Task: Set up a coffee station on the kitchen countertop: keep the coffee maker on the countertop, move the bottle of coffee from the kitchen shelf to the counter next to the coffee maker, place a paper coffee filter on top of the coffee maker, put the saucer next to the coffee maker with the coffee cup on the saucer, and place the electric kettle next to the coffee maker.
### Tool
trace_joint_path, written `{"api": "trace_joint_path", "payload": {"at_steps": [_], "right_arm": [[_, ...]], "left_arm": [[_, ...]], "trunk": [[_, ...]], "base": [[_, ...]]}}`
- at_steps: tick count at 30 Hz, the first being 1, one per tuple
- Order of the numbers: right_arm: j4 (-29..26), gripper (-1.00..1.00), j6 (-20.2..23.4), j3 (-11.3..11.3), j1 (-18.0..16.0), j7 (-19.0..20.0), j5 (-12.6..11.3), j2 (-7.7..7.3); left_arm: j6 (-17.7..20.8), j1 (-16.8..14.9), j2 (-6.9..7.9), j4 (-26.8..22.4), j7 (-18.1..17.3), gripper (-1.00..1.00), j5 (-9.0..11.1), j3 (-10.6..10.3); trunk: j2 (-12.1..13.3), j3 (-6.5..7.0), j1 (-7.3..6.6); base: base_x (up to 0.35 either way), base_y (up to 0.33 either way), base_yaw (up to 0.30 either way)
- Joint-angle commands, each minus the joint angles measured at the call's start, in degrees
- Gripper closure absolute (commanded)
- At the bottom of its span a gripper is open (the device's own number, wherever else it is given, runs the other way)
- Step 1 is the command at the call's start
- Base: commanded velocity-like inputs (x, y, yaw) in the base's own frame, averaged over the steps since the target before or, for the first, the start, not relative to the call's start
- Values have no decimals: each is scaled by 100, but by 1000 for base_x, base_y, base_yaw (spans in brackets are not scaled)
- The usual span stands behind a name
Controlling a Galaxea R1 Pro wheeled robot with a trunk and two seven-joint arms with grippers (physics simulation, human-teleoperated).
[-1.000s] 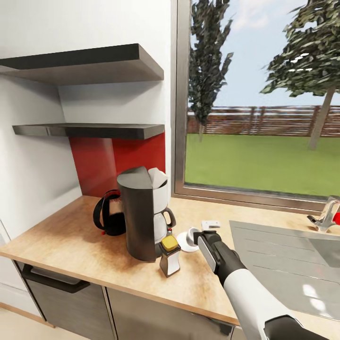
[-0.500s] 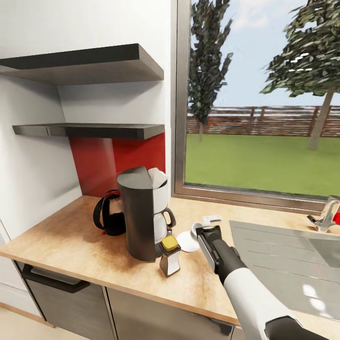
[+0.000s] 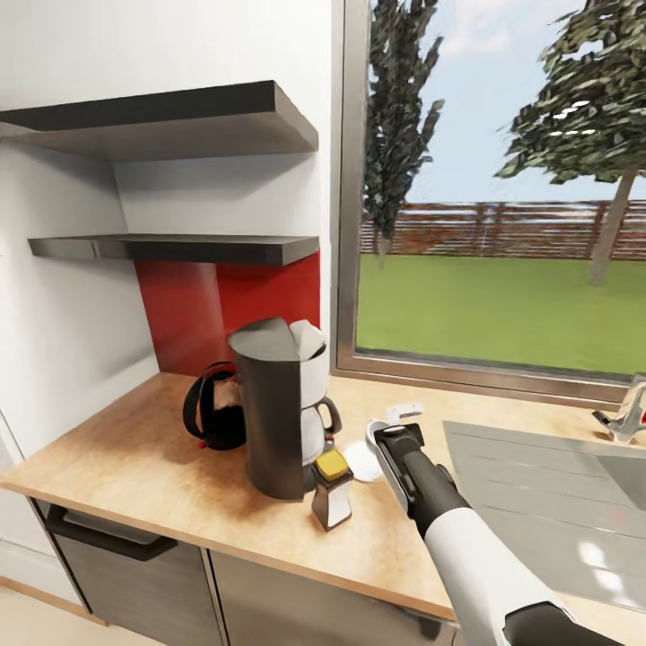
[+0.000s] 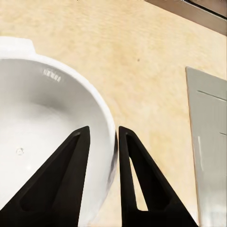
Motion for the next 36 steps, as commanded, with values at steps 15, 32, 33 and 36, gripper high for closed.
{"api": "trace_joint_path", "payload": {"at_steps": [15, 32, 33, 36], "right_arm": [[45, 100, 46, 9, -2, 8, 72, -2], [425, 100, 37, 9, -2, 8, 70, -12], [452, 100, 37, 9, -2, 8, 70, -13], [498, 100, 37, 9, -2, 8, 68, -10]], "left_arm": [[57, 8, -19, -25, -10, -100, -14, 25], [70, 8, -31, -27, 9, -100, -19, 26], [69, 8, -32, -27, 10, -100, -21, 26], [70, 8, -34, -27, 10, -100, -21, 30]], "trunk": [[-3, -1, 3], [-3, -1, 3], [-3, -1, 3], [-3, -1, 3]], "base": [[45, 27, 0], [76, 0, 0], [0, 0, 0], [0, 0, 0]]}}
